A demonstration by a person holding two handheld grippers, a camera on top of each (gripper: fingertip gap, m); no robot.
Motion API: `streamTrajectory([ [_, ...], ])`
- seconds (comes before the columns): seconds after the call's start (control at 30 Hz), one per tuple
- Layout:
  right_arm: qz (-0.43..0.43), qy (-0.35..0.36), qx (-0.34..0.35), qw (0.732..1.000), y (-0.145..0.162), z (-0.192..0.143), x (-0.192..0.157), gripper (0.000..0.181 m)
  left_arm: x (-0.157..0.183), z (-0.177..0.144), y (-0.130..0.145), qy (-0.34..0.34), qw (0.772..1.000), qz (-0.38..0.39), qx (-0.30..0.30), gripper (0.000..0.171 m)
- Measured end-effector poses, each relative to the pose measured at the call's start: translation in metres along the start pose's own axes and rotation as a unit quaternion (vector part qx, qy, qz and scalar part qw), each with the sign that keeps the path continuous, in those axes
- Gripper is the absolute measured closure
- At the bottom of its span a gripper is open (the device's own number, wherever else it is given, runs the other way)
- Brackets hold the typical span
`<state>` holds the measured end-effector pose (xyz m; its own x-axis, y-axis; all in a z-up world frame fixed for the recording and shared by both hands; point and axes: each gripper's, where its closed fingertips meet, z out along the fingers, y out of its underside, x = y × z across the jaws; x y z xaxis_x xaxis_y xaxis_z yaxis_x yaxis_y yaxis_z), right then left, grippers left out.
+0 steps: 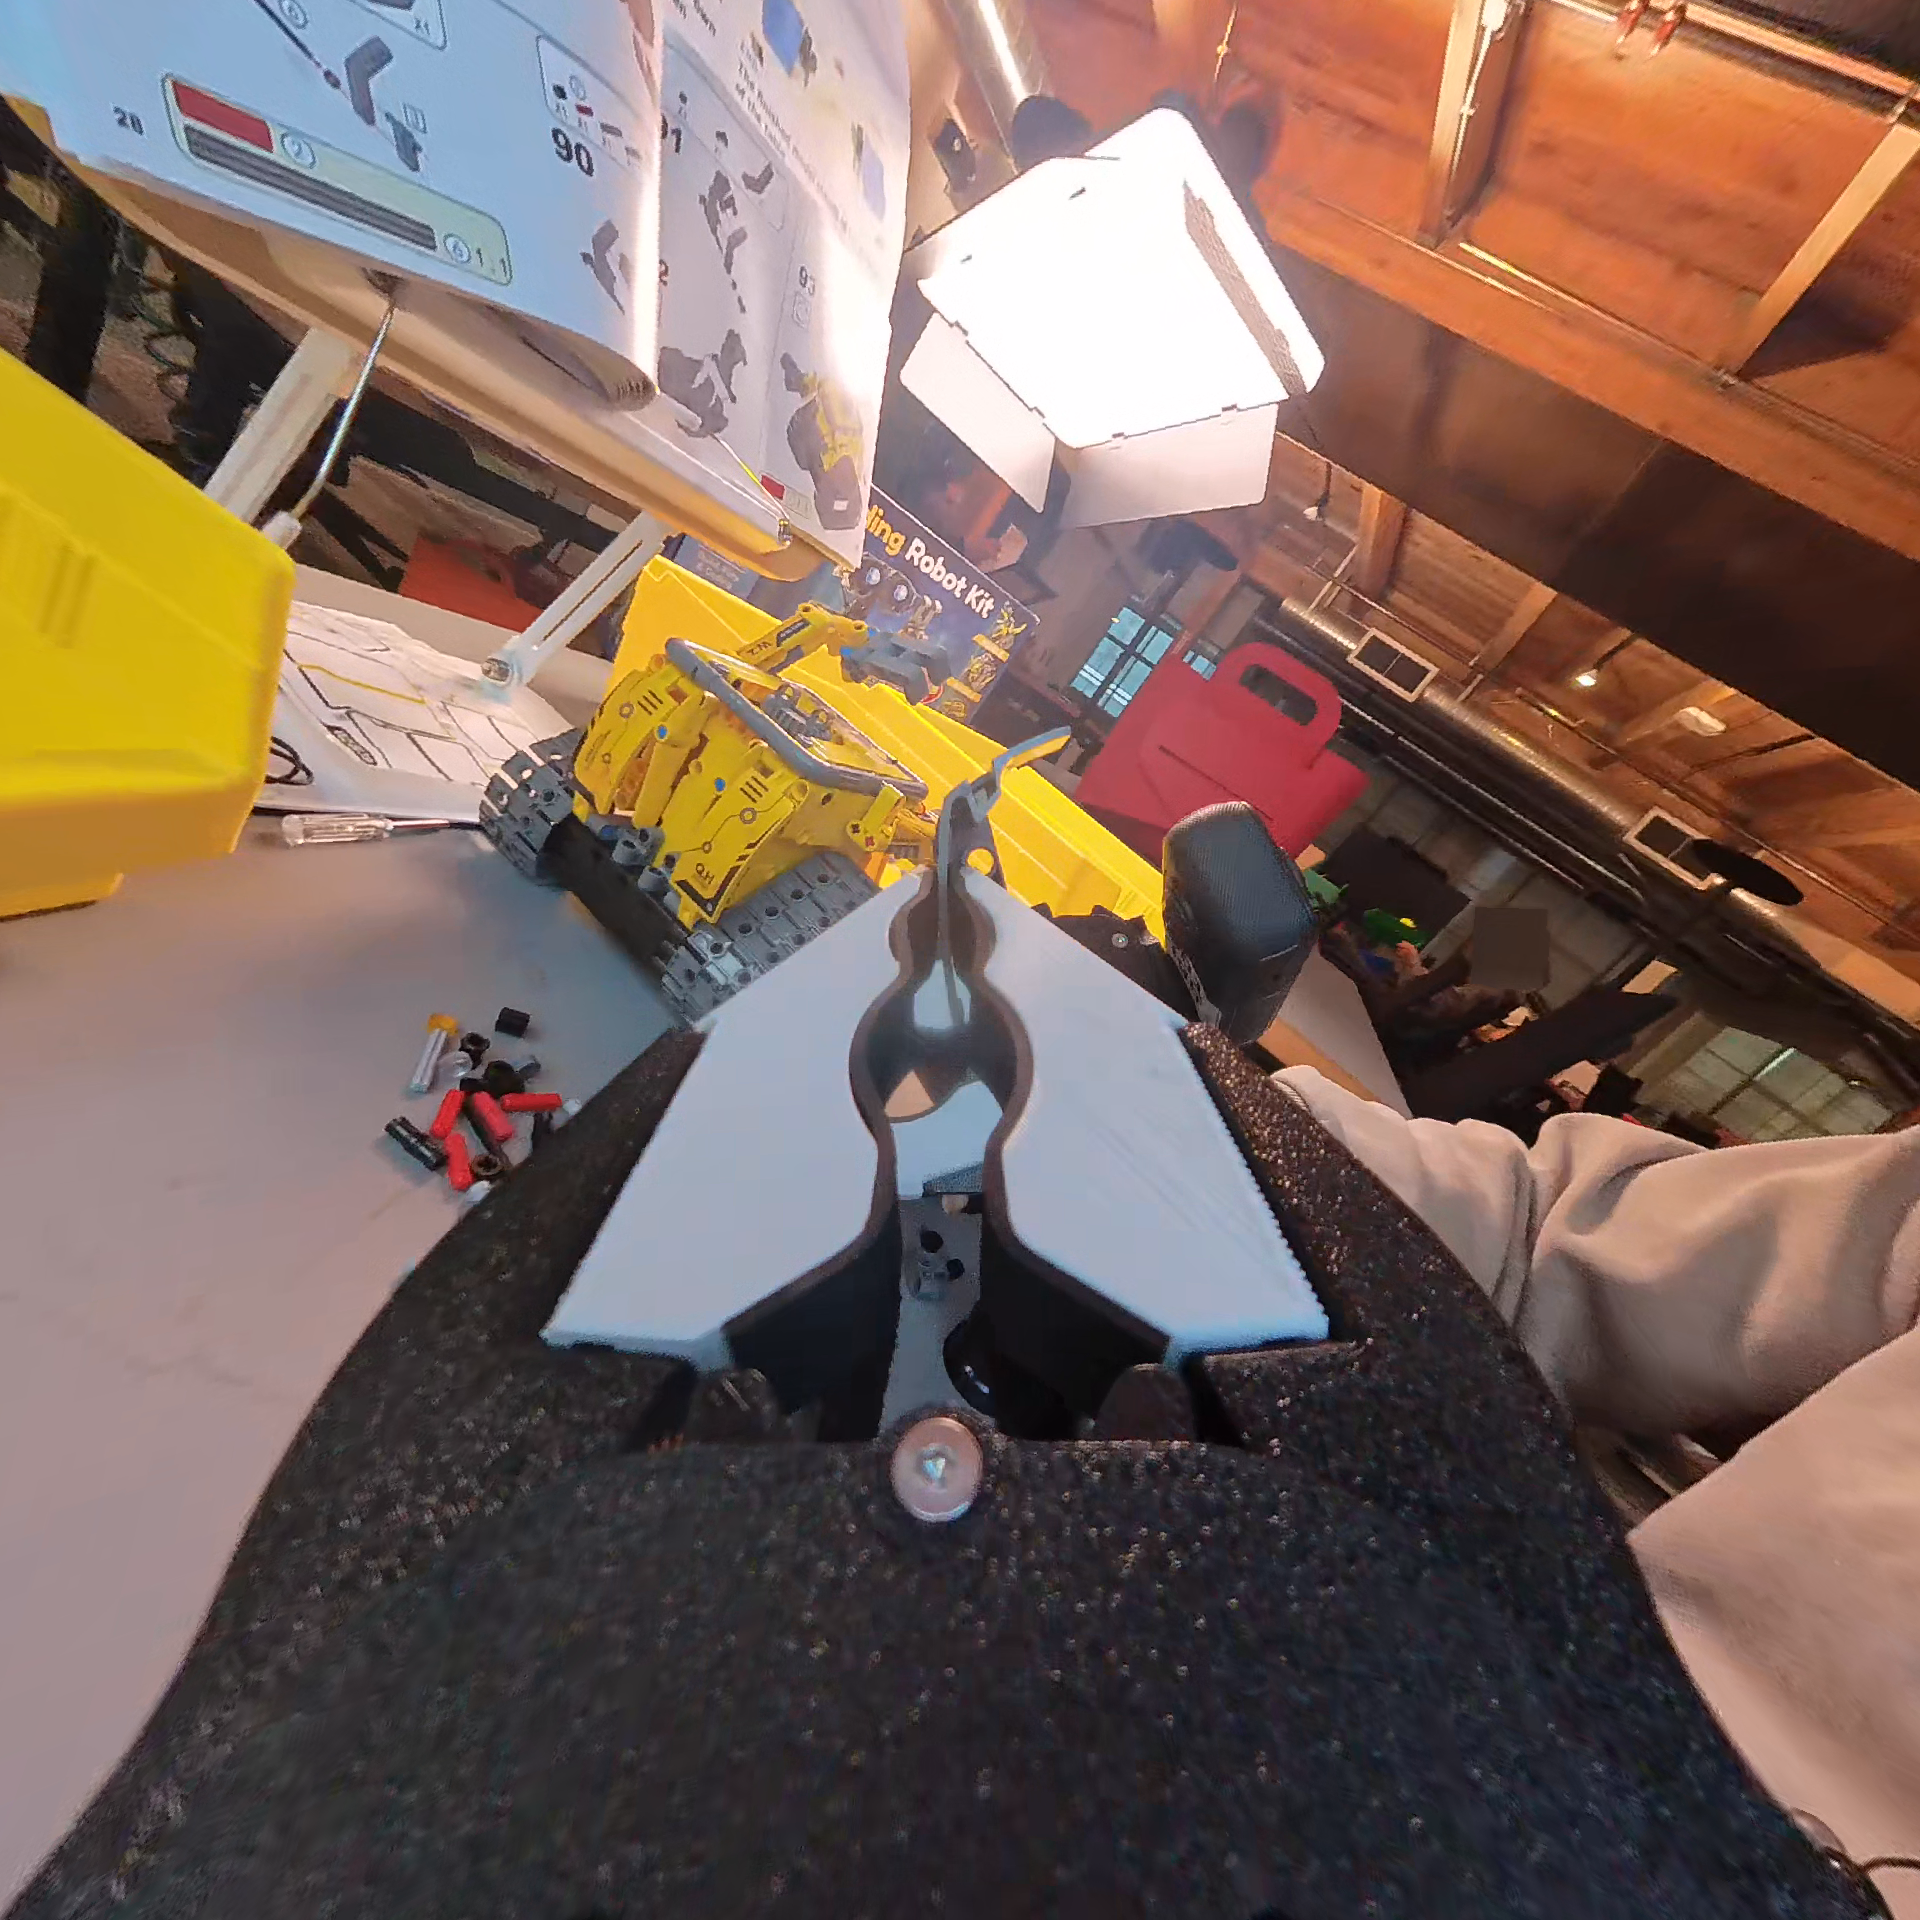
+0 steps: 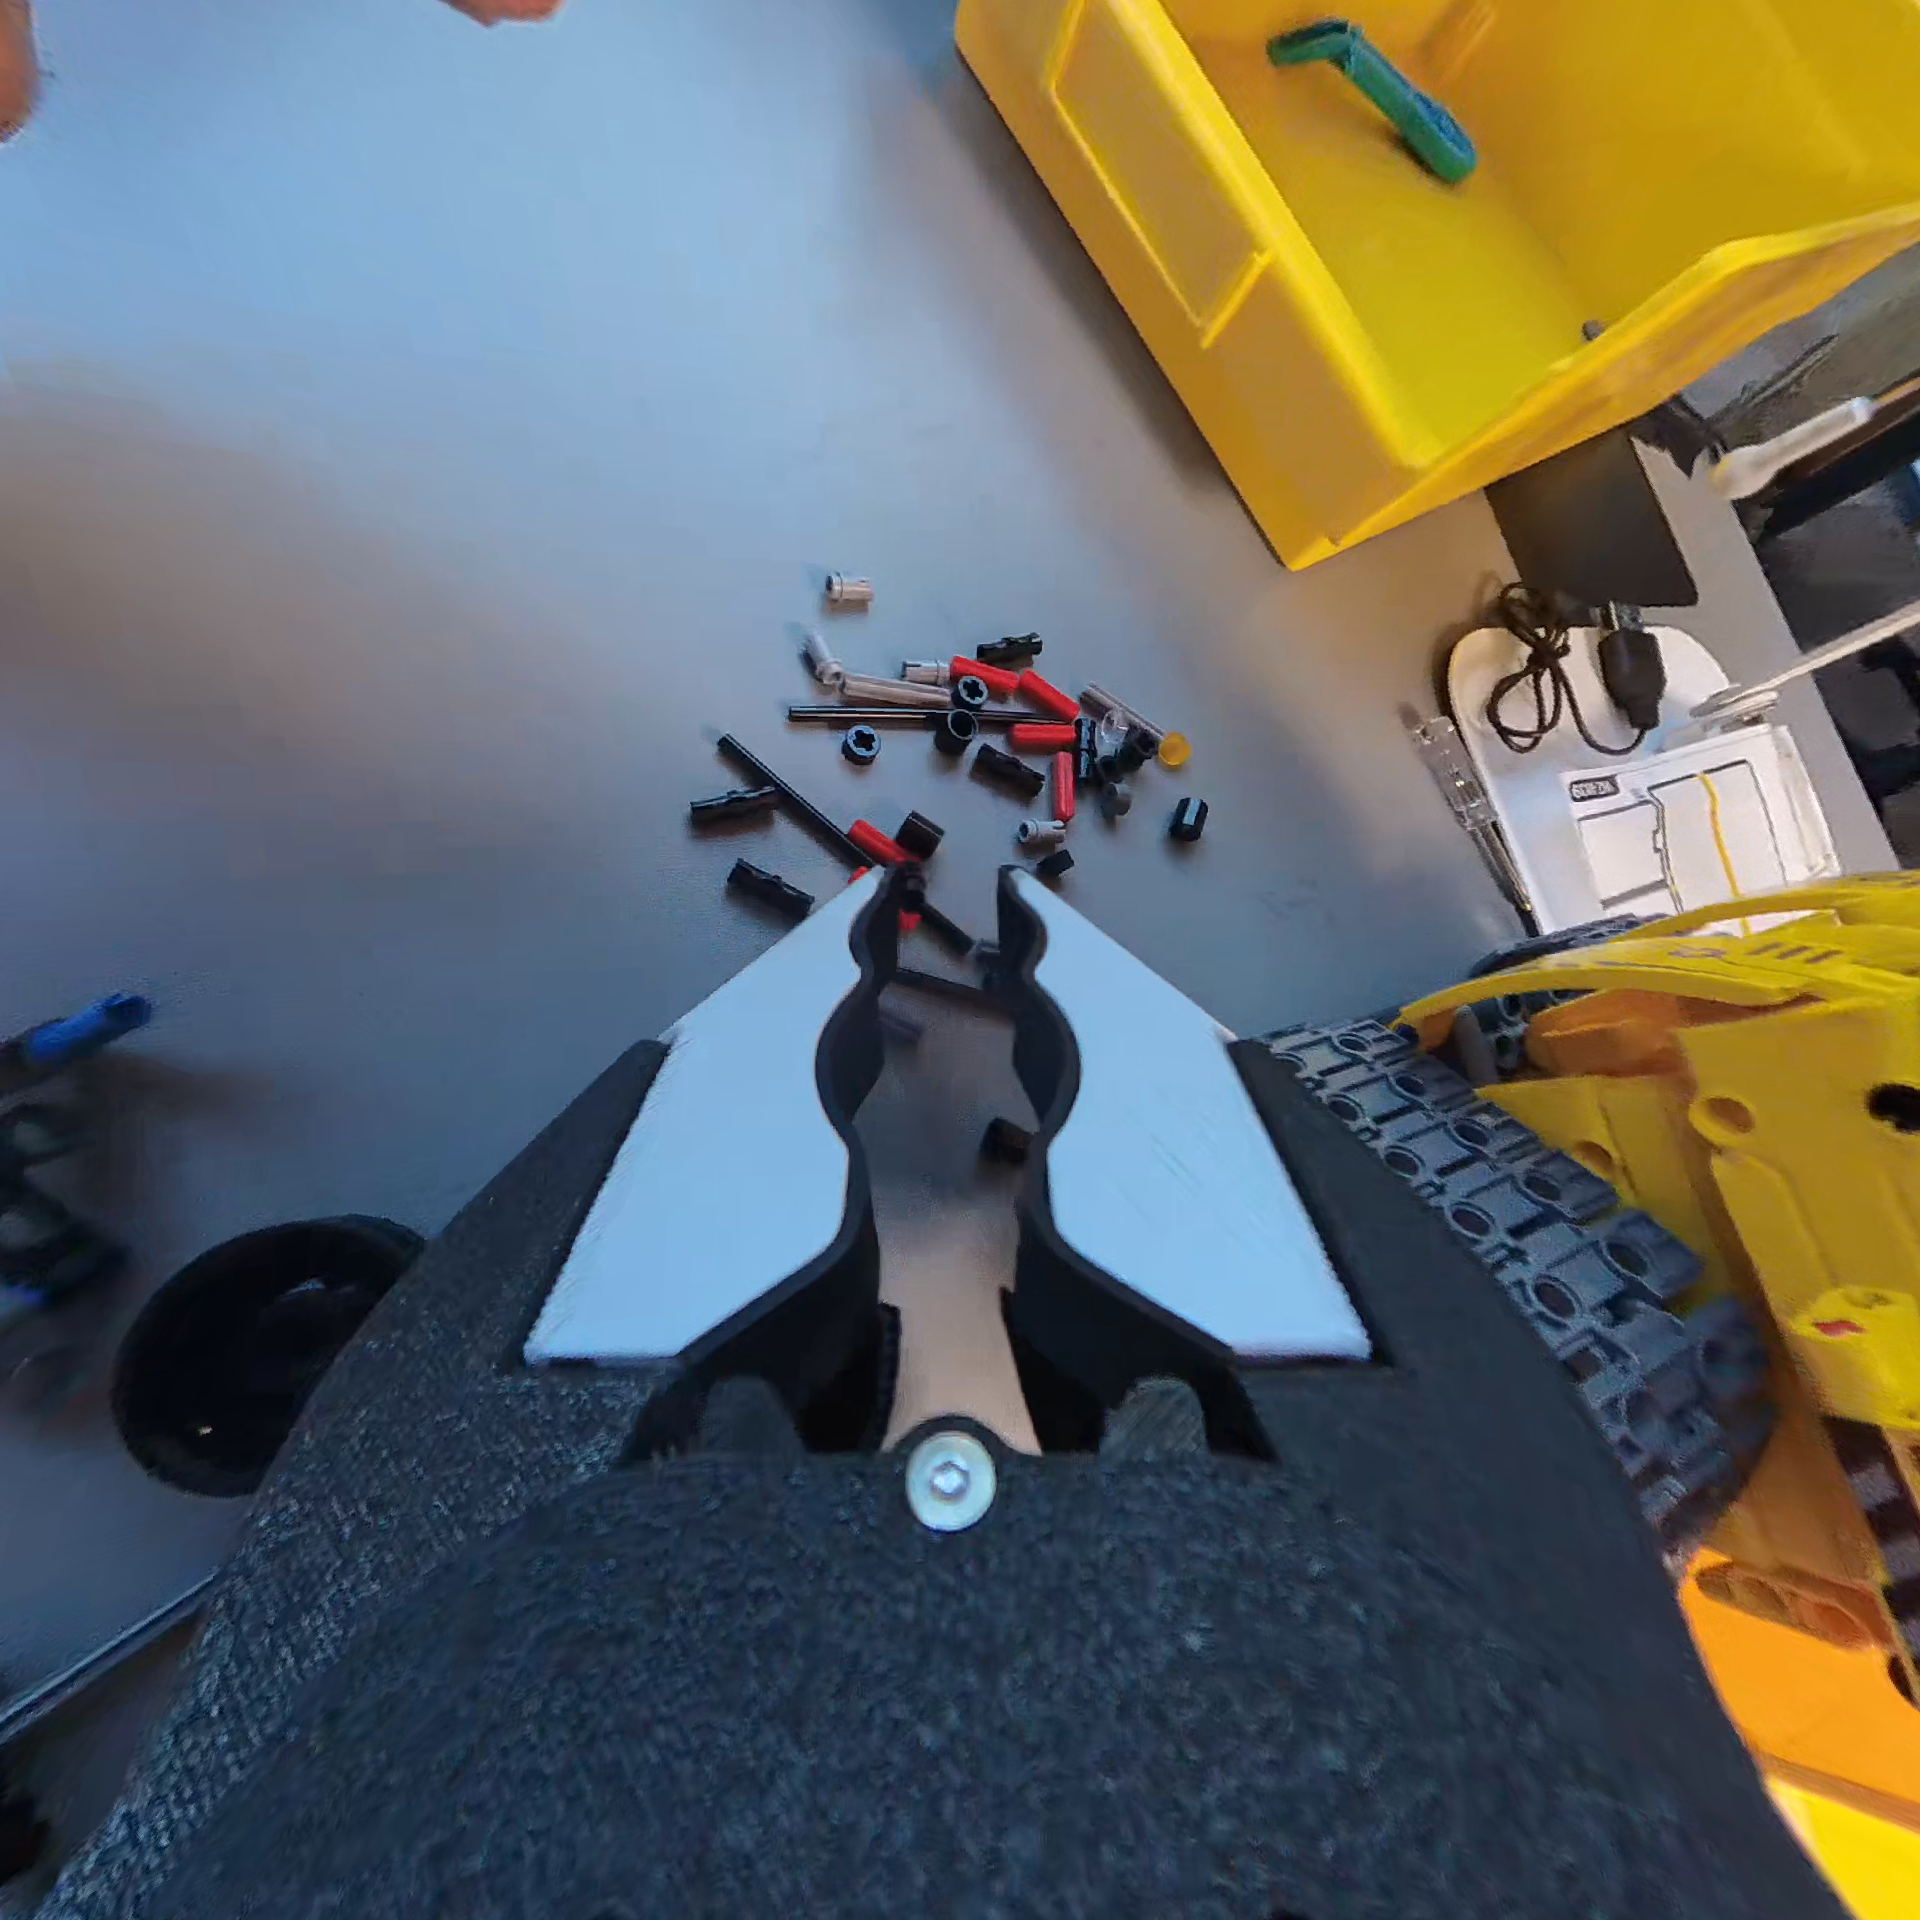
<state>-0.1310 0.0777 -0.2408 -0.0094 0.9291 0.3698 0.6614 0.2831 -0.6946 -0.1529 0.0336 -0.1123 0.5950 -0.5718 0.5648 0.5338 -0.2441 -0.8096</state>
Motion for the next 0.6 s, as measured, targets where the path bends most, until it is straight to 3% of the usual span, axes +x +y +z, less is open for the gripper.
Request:
streamTrajectory([
  [0.07, 0.019, -0.003, 0.032, 0.999, -0.007, -0.010, 0.002, 0.160, 0.002, 0.001, 0.001, 0.015, 1.000, -0.018, 0.000, 0.171],
  [0.13, 0.052, -0.020, 0.109, 0.992, -0.031, -0.033, 0.004, 0.157, 0.009, 0.001, 0.000, 0.041, 0.999, -0.036, 0.004, 0.171],
  [0.23, 0.114, -0.114, 0.236, 0.958, -0.073, -0.083, -0.006, 0.157, 0.022, 0.004, 0.002, 0.083, 0.995, -0.059, 0.006, 0.171],
  [0.3, 0.126, -0.130, 0.283, 0.942, -0.089, -0.106, -0.004, 0.157, 0.027, 0.006, 0.006, 0.093, 0.994, -0.064, 0.001, 0.171],
  [0.43, 0.102, -0.098, 0.256, 0.956, -0.077, -0.097, 0.001, 0.157, 0.026, 0.010, 0.016, 0.086, 0.994, -0.062, -0.015, 0.171],
  [0.6, 0.097, -0.099, 0.261, 0.955, -0.064, -0.085, -0.002, 0.157, 0.018, 0.013, 0.024, 0.065, 0.996, -0.057, -0.033, 0.171],
])
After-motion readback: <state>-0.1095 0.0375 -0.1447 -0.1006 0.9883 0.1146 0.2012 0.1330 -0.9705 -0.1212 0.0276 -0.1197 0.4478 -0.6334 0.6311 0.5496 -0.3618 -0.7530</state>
